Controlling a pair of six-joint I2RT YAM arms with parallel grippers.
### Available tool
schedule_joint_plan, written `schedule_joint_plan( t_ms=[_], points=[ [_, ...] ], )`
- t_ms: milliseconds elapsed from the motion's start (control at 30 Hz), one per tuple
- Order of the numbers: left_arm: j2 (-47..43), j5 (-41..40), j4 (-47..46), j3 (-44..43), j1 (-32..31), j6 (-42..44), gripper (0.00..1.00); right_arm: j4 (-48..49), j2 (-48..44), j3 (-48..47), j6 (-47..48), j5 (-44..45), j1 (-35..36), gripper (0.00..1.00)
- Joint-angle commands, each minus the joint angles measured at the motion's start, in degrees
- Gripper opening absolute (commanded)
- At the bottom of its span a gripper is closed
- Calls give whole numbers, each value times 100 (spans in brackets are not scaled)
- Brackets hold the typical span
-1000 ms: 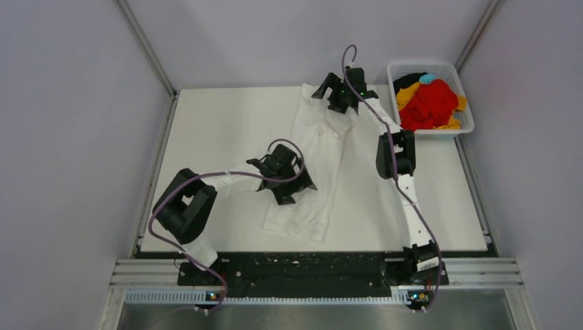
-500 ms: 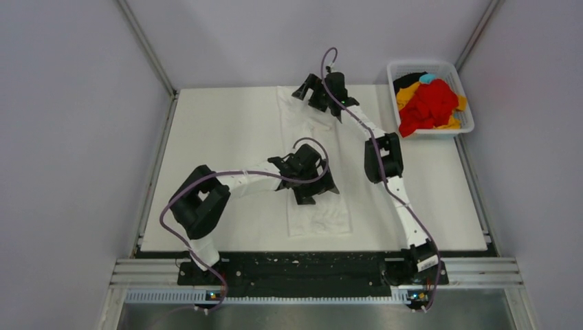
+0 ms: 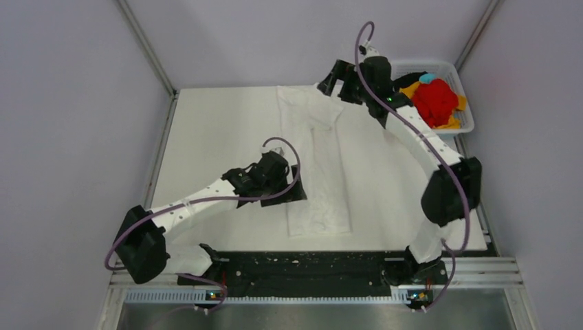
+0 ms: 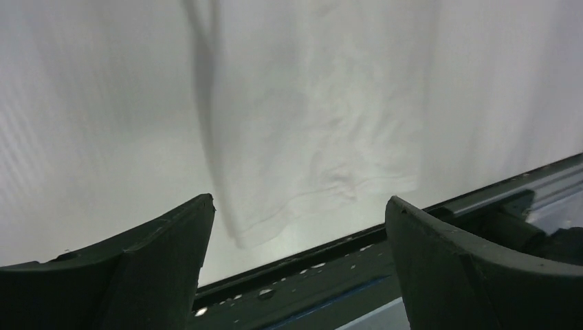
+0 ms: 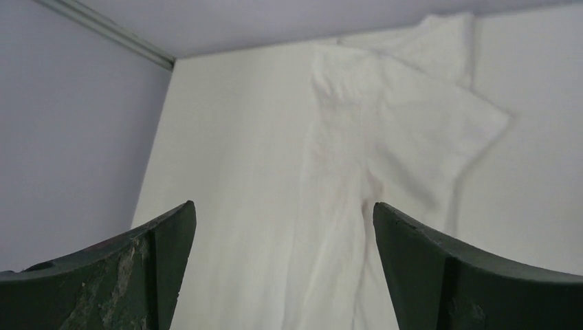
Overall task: Fold and stack the t-shirts
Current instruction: Rotate the tshirt 90 degrees, then grab the bottom of the folded rectangular tshirt with both arms
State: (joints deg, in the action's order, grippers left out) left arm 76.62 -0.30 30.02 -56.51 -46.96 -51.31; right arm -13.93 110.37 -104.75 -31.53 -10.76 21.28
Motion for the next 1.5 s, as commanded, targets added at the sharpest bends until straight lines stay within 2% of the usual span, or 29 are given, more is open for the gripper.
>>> schedule_joint_plan(
  t_ms=[0,67,167,233,333,433,633,733,867,1033,1167,1300,1467],
  points=[
    [-253,184,51,1030,235,216,99,-117,-1966,2994,-264,729,56,99],
    [-162,673,-148,1230,240,291,99,-93,-2553,3942,-573,715,66,99],
    [144,1198,-376,1320,240,369,97,-310,-3054,4822,-700,472,125,97],
    [298,1456,-531,1427,240,318,90,-619,-3302,5231,-659,435,175,97],
    [363,1713,-801,1687,240,128,73,-1066,-3650,5739,-603,431,189,96],
    [307,1840,-1020,2027,234,-116,64,-1152,-3940,6209,-614,350,204,95],
    [150,1646,-1140,2376,222,-473,58,-1424,-4084,6554,-545,92,243,94],
    [299,1493,-1135,2238,222,-481,51,-1590,-4107,6618,-473,-18,256,93],
    [579,1372,-1233,2210,223,-558,34,-1611,-4193,6890,-528,-376,309,88],
    [793,1503,-1313,2156,218,-614,17,-1767,-4200,7142,-554,-736,662,81],
    [744,1449,-1195,2201,201,-797,0,-1793,-4279,7340,-556,-923,768,71],
    [626,1466,-1154,2297,141,-982,0,-1610,-4215,7497,-581,-1124,789,63],
    [603,1422,-1143,2308,40,-1117,0,-1272,-4097,7592,-570,-1339,851,59]
  ],
)
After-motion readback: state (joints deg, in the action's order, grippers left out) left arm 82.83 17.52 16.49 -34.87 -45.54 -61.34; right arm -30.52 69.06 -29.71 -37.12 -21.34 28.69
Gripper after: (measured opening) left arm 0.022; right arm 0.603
